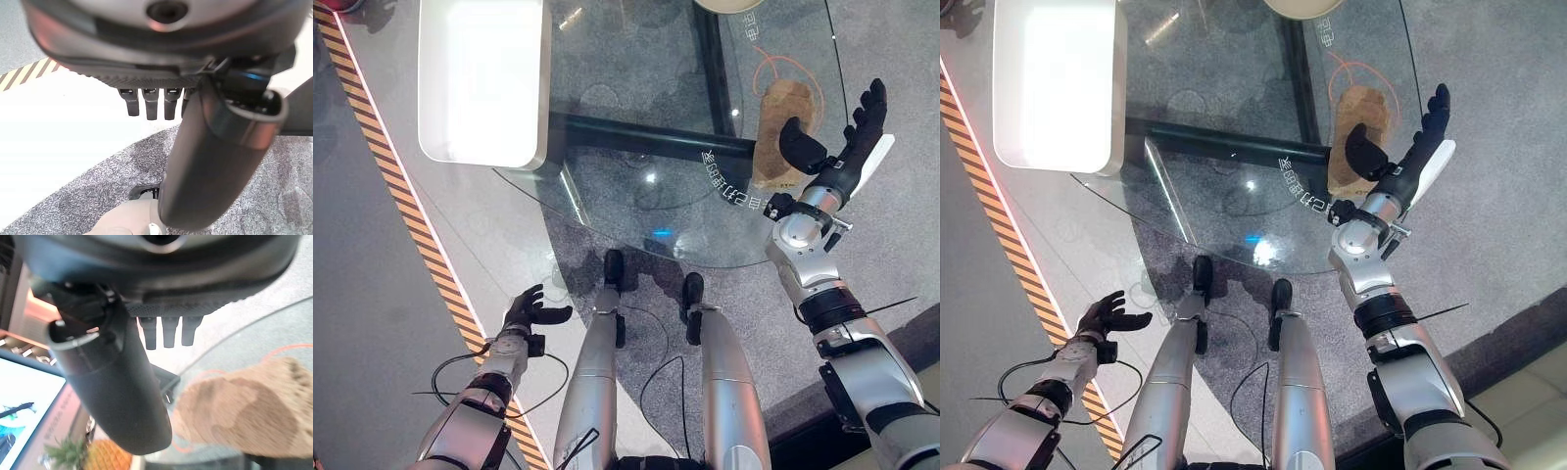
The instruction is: Wipe the table with a cloth and put it in the basket.
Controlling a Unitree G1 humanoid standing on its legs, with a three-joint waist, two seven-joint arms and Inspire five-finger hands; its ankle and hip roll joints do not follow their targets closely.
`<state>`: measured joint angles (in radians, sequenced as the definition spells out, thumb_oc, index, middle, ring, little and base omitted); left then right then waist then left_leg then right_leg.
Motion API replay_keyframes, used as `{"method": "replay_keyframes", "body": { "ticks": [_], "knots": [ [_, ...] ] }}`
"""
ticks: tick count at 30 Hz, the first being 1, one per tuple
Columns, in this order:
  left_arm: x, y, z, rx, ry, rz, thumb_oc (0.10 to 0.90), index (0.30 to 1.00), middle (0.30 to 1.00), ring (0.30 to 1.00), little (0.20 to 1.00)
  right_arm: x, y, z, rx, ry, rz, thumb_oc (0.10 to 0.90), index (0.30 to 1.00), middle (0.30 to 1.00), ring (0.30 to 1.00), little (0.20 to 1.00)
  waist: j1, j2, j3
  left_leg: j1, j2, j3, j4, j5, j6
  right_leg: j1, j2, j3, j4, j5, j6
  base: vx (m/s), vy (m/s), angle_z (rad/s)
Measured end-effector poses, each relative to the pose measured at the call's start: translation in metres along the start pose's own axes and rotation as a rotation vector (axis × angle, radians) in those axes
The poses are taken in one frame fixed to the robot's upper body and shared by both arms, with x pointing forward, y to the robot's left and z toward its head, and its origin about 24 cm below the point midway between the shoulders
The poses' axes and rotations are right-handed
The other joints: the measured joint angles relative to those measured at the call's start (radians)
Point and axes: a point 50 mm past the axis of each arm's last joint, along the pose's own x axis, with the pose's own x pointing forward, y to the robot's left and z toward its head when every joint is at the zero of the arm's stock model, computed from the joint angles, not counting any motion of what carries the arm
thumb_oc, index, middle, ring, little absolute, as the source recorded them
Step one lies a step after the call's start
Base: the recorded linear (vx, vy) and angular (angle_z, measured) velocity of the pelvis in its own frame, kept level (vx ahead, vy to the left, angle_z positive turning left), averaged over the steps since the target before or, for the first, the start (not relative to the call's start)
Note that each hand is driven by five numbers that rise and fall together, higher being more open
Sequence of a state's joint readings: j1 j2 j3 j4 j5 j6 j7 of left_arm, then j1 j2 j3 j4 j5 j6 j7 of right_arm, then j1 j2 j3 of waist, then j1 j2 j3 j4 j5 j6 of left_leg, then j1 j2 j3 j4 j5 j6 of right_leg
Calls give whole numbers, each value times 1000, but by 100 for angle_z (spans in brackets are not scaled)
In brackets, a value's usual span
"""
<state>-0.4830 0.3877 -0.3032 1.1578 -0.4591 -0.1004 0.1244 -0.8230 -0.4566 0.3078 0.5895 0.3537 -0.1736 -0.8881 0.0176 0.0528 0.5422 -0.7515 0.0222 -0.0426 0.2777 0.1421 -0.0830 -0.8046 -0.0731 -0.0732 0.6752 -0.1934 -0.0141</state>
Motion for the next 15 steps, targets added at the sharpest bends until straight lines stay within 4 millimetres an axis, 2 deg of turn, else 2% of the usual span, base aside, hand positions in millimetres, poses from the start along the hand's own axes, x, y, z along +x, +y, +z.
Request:
{"method": "replay_keyframes", "body": {
  "ticks": [7,15],
  "knots": [
    [-2,-12,-7,-9,15,-25,800,900,900,900,900,-7,14,-5,-46,53,56,800,900,900,900,900,6,1,0,1,1,0,0,9,-2,0,0,-1,4,-1,-2,0,0,0],
    [-2,-12,-8,4,19,-17,800,900,900,900,900,-1,16,-9,-67,119,33,800,900,900,900,900,12,7,-1,14,0,0,-3,12,-4,4,-2,-1,21,-4,-7,0,0,0]
  ]
}}
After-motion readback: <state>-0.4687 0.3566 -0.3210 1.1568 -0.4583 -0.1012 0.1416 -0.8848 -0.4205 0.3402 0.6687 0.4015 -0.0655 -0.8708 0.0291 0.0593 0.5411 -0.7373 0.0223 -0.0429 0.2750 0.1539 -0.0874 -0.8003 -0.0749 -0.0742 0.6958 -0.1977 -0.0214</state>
